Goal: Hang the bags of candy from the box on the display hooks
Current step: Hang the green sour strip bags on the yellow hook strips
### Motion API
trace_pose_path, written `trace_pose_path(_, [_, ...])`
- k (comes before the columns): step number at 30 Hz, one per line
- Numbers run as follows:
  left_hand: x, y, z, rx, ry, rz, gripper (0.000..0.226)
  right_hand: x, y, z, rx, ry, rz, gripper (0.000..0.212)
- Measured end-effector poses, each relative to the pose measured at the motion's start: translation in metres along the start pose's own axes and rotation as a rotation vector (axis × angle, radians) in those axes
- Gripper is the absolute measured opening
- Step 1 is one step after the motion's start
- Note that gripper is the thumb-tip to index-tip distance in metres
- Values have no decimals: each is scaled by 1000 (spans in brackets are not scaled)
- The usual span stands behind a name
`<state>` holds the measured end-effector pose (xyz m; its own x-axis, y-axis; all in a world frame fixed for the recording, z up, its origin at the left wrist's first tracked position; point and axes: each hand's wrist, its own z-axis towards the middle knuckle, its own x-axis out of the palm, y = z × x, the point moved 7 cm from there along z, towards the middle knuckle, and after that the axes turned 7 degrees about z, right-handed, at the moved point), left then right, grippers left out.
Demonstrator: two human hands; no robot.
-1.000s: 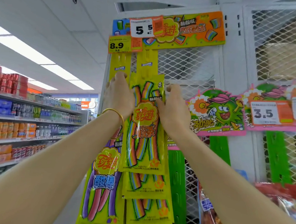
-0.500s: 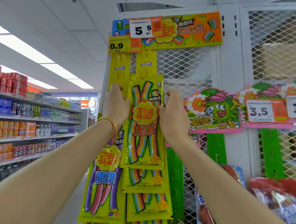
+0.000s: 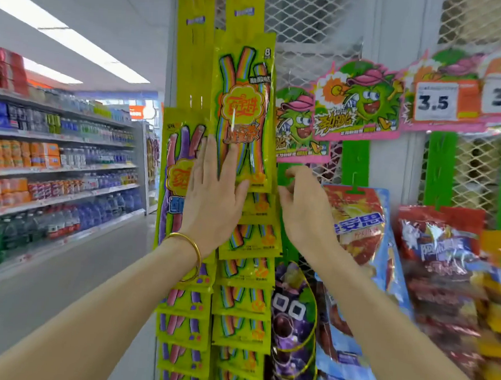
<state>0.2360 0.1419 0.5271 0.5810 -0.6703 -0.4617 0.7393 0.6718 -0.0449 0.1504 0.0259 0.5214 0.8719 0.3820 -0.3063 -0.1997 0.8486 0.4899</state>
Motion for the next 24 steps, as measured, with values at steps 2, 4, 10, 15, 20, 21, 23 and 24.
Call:
trace_pose_path(2, [5,3,-14,-11,12,5,59,8,-12,-20,48,55,-41,25])
trace_pose_path(4, [7,6,-25,-23,32,11,59,17,-21,-33,79,96,-98,21])
trace_pose_path(10, [15,10,-46,-14,97,82,60,26,-37,-47,188,80,-122,16])
trace_pose_path(15, [21,14,-53,-4,120,112,62,29,-37,-55,177,56,-86,7])
trace_pose_path(20, [20,13,-54,-2,111,98,62,31,-34,-56,160,57,-63,6])
trace_pose_path(21, [20,13,-55,0,108,101,62,32,-36,-57,167,62,-62,7])
trace_pose_path(23, [22,11,-57,7,100,116,63,32,-39,-60,174,67,-66,9])
trace_pose_path(24, [22,11,-59,6,100,125,63,33,-40,-63,174,66,-67,11])
